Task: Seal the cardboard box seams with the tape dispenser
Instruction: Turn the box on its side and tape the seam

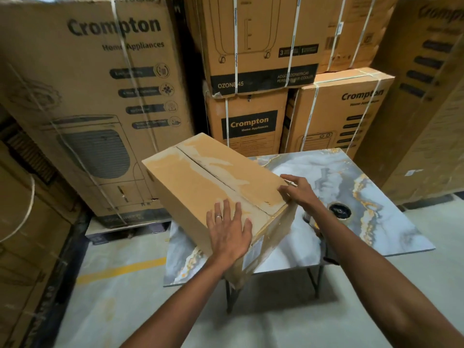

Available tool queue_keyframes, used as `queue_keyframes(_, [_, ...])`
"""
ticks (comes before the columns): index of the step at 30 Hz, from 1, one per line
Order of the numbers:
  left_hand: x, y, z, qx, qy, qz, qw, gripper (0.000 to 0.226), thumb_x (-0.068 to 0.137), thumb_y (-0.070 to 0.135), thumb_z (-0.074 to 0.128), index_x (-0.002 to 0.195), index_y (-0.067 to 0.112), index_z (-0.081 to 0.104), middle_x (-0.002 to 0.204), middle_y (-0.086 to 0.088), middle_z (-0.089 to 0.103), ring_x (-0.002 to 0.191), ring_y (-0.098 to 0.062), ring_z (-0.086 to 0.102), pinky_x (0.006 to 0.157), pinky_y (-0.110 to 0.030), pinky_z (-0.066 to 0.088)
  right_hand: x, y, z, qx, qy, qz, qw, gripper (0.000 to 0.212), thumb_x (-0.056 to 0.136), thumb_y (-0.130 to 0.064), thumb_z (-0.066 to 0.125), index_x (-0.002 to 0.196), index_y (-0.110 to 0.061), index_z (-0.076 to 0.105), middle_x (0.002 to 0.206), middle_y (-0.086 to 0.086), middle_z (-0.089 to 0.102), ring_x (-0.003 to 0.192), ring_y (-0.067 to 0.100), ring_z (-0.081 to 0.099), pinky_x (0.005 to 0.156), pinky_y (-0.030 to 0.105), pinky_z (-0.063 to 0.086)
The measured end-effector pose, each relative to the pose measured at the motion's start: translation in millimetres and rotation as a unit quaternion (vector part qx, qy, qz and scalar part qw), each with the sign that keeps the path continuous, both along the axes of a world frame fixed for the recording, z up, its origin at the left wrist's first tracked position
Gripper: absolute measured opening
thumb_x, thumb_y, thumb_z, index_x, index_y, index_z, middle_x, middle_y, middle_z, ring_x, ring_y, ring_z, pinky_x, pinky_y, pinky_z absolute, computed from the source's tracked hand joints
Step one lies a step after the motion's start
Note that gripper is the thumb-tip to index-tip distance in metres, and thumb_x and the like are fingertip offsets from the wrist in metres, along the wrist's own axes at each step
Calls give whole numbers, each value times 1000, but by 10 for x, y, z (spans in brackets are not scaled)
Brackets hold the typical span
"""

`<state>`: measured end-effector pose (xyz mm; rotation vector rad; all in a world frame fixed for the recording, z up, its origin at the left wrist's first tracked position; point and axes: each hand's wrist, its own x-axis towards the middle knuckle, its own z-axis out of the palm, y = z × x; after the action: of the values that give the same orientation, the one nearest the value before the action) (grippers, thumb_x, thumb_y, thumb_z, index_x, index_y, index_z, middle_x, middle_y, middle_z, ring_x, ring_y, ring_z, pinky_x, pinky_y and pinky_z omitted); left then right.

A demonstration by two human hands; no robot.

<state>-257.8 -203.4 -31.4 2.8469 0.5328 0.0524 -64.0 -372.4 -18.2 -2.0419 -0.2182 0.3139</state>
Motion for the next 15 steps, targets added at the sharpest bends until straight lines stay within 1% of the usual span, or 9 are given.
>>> queue_keyframes(2, [-31, 77, 22, -25, -10, -35, 999, 75, 93, 57, 2, 162, 28, 9, 170, -5, -2, 156, -26, -8, 123, -45, -11, -7, 51, 38, -36, -3, -19, 999, 69, 68, -37, 75, 134, -19, 63, 135, 5, 63, 127, 26, 57, 109, 45, 45])
queue_keyframes(3, [-46, 166, 40, -49, -27, -60, 997, 74, 94, 55, 4, 162, 28, 10, 170, -5, 2, 156, -25, -4, 123, -42, -8, -32, 71, 48, -76, -35, -24, 996, 67, 73, -36, 76, 136, -18, 62, 136, 7, 62, 129, 29, 55, 109, 47, 44])
queue_keyframes(5, [-74, 438, 96, -107, -65, -104, 987, 75, 93, 55, 8, 161, 26, 18, 169, -4, 12, 156, -21, 7, 122, -36, -3, -185, 152, 113, -164, -146, -33, 975, 62, 78, -44, 72, 133, -17, 64, 131, 9, 65, 125, 35, 55, 100, 49, 48])
queue_keyframes(7, [-115, 805, 138, -132, -80, -143, 978, 81, 85, 59, 13, 159, 27, 25, 167, -1, 18, 154, -19, 14, 123, -41, 2, -493, 293, 189, -162, -203, -17, 965, 57, 78, -50, 63, 124, -18, 69, 119, 10, 70, 113, 35, 62, 92, 46, 52])
queue_keyframes(8, [-132, 1006, 148, -120, -77, -161, 977, 82, 83, 60, 18, 158, 28, 27, 166, 0, 20, 153, -18, 15, 123, -45, 4, -697, 376, 245, -154, -212, 9, 965, 55, 80, -49, 63, 125, -18, 69, 121, 10, 69, 112, 32, 62, 94, 46, 51])
queue_keyframes(9, [-150, 1196, 162, -93, -68, -176, 978, 82, 82, 59, 26, 158, 29, 28, 166, 0, 20, 153, -18, 15, 124, -49, 8, -918, 473, 288, -153, -217, 50, 963, 54, 84, -46, 64, 130, -18, 66, 128, 10, 66, 117, 30, 60, 100, 47, 48])
queue_keyframes(11, [-157, 1525, 192, -13, -19, -199, 980, 88, 76, 46, 45, 159, 29, 22, 167, -1, 15, 155, -21, 14, 125, -50, 13, -1356, 673, 329, -185, -217, 131, 950, 61, 89, -49, 62, 144, -22, 52, 146, 7, 52, 135, 29, 43, 113, 50, 34])
queue_keyframes(13, [-120, 1776, 192, 53, 22, -218, 974, 102, 65, 31, 49, 161, 28, 15, 168, -6, 12, 155, -27, 14, 125, -49, 15, -1715, 893, 306, -224, -214, 189, 932, 72, 91, -52, 59, 153, -23, 36, 160, 7, 33, 147, 31, 23, 120, 50, 20])
queue_keyframes(15, [-66, 1950, 162, 84, 35, -223, 970, 108, 64, 19, 53, 162, 29, 9, 169, -6, 9, 155, -30, 13, 124, -51, 18, -1898, 1103, 235, -275, -215, 215, 912, 81, 92, -51, 58, 158, -23, 20, 165, 11, 15, 151, 35, 9, 122, 53, 11])
